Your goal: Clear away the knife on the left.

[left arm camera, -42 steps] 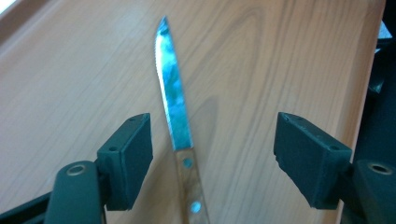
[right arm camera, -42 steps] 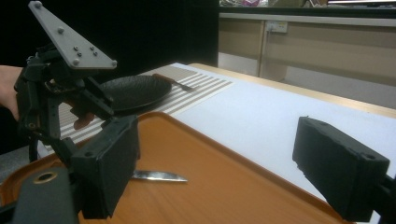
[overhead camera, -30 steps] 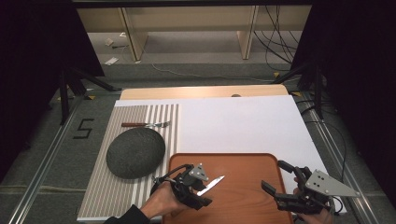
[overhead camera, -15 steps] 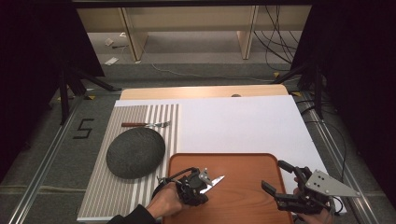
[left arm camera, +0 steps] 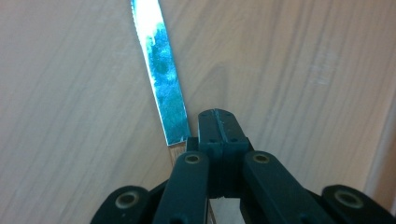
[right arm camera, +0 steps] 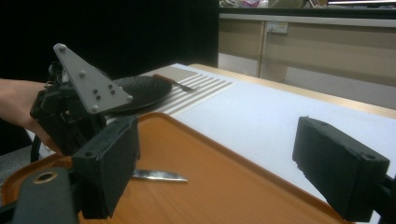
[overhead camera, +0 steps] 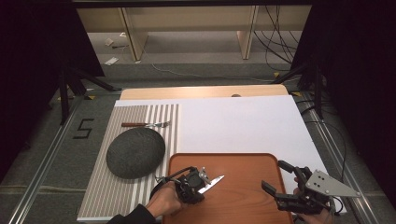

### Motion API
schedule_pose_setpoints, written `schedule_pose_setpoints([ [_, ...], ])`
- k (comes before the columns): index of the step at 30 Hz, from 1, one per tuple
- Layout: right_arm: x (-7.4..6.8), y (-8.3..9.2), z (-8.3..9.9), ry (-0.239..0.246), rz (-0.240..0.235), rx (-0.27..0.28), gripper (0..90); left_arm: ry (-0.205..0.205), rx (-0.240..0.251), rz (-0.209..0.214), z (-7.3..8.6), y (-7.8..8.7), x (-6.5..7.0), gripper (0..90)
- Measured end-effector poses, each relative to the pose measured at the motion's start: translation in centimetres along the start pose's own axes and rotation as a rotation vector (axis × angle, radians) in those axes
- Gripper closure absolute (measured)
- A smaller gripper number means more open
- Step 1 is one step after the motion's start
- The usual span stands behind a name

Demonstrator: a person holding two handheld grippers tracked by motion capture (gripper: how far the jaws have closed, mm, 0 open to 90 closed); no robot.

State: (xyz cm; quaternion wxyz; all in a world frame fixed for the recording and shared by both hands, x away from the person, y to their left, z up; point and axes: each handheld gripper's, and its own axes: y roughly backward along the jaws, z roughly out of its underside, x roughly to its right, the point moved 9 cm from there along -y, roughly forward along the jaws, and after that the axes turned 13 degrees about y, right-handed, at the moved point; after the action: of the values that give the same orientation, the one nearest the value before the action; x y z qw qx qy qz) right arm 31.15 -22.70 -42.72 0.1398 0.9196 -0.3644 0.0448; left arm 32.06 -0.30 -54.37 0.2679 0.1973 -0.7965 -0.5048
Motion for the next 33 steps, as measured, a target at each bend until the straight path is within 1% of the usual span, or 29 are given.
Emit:
schedule_pose_setpoints([
  [4, 0.0, 0.0, 0.0, 0.001, -0.001, -0.001, 15.9, 0.015, 0.006, -0.009, 0.0, 0.1, -0.3, 89.6],
  [5, 0.0, 0.0, 0.0, 0.0, -0.001, 0.0, 15.9, 0.023, 0.007, -0.015, -0.1, 0.1, -0.6, 89.7],
  [9, 0.0, 0.0, 0.0, 0.001, -0.001, 0.0, 15.9, 0.033, 0.018, -0.023, -0.2, 0.2, -0.9, 89.6],
  [13, -0.1, 0.0, 0.0, 0.0, -0.002, -0.002, 15.9, 0.031, 0.038, -0.027, -0.7, 0.0, -1.1, 89.6],
  [17, -0.1, -0.1, 0.0, -0.001, -0.002, -0.001, 15.9, 0.023, 0.055, -0.016, -1.3, -0.2, -1.2, 89.5],
  [20, -0.1, -0.1, 0.0, 0.001, -0.002, 0.0, 15.9, 0.023, 0.066, -0.02, -1.6, -0.3, -1.3, 89.5],
  [22, -0.1, 0.0, 0.0, 0.0, -0.003, -0.002, 15.9, 0.029, 0.066, -0.029, -1.8, -0.3, -1.6, 89.5],
  [24, -0.1, 0.0, 0.0, 0.001, -0.003, -0.001, 15.9, 0.036, 0.064, -0.024, -1.8, -0.3, -1.6, 89.6],
  [25, -0.1, 0.0, 0.0, 0.0, -0.002, -0.002, 15.9, 0.041, 0.06, -0.033, -1.7, -0.2, -1.8, 89.6],
  [26, -0.1, 0.0, 0.0, 0.0, -0.002, -0.002, 15.9, 0.041, 0.06, -0.033, -1.7, -0.2, -1.8, 89.6],
  [28, 0.0, 0.0, 0.0, 0.001, -0.002, 0.0, 15.9, 0.055, 0.053, -0.032, -1.5, -0.1, -2.0, 89.6],
  [33, 0.0, 0.0, 0.0, 0.0, -0.002, -0.001, 15.9, 0.057, 0.034, -0.026, -1.1, 0.1, -2.1, 89.6],
])
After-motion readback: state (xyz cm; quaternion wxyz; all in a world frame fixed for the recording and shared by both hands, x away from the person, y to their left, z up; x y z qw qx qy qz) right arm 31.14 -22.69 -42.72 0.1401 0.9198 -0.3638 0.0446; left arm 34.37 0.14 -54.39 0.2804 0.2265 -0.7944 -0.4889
